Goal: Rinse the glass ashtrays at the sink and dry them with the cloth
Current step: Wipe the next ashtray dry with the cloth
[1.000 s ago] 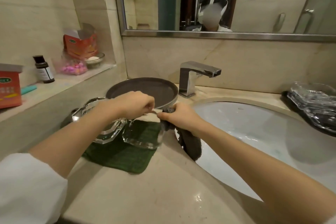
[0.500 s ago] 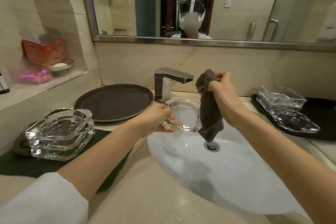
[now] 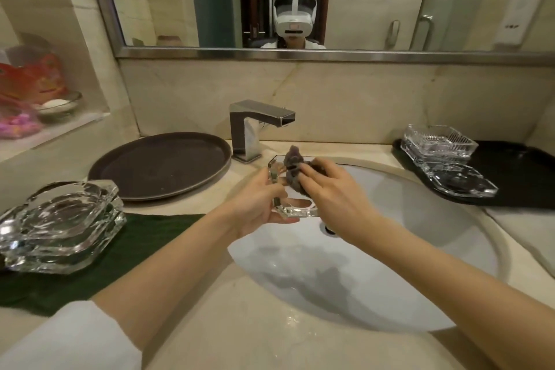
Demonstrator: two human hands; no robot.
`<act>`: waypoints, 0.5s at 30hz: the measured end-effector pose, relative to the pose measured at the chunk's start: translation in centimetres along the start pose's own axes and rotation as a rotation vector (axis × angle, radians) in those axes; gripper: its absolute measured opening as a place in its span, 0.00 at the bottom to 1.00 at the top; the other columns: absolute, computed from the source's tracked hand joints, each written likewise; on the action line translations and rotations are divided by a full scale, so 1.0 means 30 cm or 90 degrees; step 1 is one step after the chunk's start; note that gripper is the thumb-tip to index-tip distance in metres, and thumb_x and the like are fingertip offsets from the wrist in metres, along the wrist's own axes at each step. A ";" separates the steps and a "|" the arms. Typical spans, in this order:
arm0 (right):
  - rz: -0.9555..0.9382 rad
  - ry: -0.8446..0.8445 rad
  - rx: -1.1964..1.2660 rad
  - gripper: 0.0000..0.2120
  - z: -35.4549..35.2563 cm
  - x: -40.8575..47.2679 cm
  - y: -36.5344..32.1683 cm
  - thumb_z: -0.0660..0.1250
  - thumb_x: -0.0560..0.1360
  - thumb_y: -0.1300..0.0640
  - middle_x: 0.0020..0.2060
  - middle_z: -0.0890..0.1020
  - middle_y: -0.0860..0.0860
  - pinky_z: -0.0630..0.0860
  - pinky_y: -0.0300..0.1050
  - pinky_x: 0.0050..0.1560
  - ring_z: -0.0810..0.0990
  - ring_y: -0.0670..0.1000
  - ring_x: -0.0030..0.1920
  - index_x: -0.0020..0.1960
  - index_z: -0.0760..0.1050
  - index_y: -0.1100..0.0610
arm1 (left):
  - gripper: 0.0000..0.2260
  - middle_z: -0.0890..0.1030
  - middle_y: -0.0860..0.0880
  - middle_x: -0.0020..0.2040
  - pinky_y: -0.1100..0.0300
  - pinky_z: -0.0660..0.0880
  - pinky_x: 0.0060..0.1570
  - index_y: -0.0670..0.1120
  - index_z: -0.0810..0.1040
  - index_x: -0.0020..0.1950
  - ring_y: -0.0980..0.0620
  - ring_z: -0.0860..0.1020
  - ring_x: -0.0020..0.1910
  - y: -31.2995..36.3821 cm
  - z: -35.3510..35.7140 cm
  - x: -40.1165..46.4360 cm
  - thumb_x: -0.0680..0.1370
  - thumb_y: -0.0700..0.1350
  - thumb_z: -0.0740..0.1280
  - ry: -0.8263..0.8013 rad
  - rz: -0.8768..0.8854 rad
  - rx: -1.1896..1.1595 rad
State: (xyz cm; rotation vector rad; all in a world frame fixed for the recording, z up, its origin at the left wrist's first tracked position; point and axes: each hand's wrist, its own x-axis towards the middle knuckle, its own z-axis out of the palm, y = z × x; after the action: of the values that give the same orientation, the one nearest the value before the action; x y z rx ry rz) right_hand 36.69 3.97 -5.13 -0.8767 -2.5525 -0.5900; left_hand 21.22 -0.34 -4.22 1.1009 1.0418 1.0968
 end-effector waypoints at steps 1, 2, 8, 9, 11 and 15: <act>0.024 -0.015 -0.003 0.16 0.001 -0.001 0.004 0.52 0.70 0.65 0.41 0.82 0.59 0.78 0.54 0.40 0.77 0.61 0.41 0.43 0.79 0.65 | 0.24 0.77 0.45 0.63 0.53 0.80 0.39 0.47 0.63 0.70 0.42 0.82 0.51 -0.004 0.000 0.002 0.77 0.28 0.54 0.015 0.004 -0.007; 0.045 -0.023 -0.005 0.11 -0.004 -0.006 0.000 0.57 0.69 0.66 0.37 0.81 0.58 0.77 0.51 0.35 0.75 0.60 0.38 0.40 0.79 0.64 | 0.25 0.76 0.45 0.63 0.53 0.80 0.37 0.47 0.61 0.71 0.42 0.82 0.50 -0.009 0.001 0.003 0.77 0.28 0.54 0.033 0.009 -0.006; 0.119 -0.085 0.226 0.12 -0.027 -0.017 -0.056 0.59 0.78 0.61 0.56 0.78 0.53 0.60 0.33 0.48 0.72 0.53 0.55 0.57 0.78 0.58 | 0.22 0.75 0.45 0.63 0.52 0.80 0.39 0.48 0.64 0.71 0.42 0.80 0.52 -0.029 -0.001 0.006 0.79 0.33 0.56 0.096 0.024 0.066; 0.139 -0.062 0.289 0.12 -0.038 -0.008 -0.065 0.60 0.77 0.63 0.56 0.78 0.54 0.60 0.32 0.48 0.73 0.53 0.55 0.57 0.79 0.59 | 0.19 0.76 0.44 0.62 0.53 0.81 0.39 0.48 0.65 0.70 0.44 0.80 0.51 -0.029 0.002 0.005 0.80 0.36 0.57 0.085 0.026 0.073; 0.170 -0.023 0.352 0.12 -0.047 0.009 -0.072 0.63 0.75 0.66 0.56 0.78 0.55 0.61 0.32 0.51 0.74 0.54 0.57 0.56 0.79 0.60 | 0.13 0.78 0.45 0.58 0.54 0.81 0.38 0.48 0.69 0.66 0.48 0.80 0.49 -0.026 0.014 0.000 0.82 0.41 0.55 0.069 0.036 0.086; 0.194 0.005 0.290 0.11 -0.024 0.025 -0.075 0.61 0.77 0.63 0.55 0.75 0.56 0.67 0.40 0.53 0.72 0.55 0.56 0.58 0.76 0.62 | 0.12 0.78 0.47 0.56 0.53 0.80 0.40 0.49 0.71 0.62 0.48 0.80 0.49 -0.026 0.030 0.007 0.83 0.44 0.52 0.099 0.043 0.083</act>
State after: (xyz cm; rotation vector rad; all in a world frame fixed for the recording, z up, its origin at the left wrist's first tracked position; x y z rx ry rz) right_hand 34.85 2.35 -4.76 -1.0525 -2.3335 0.0783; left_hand 22.24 -0.34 -4.86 1.1751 1.2196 1.1967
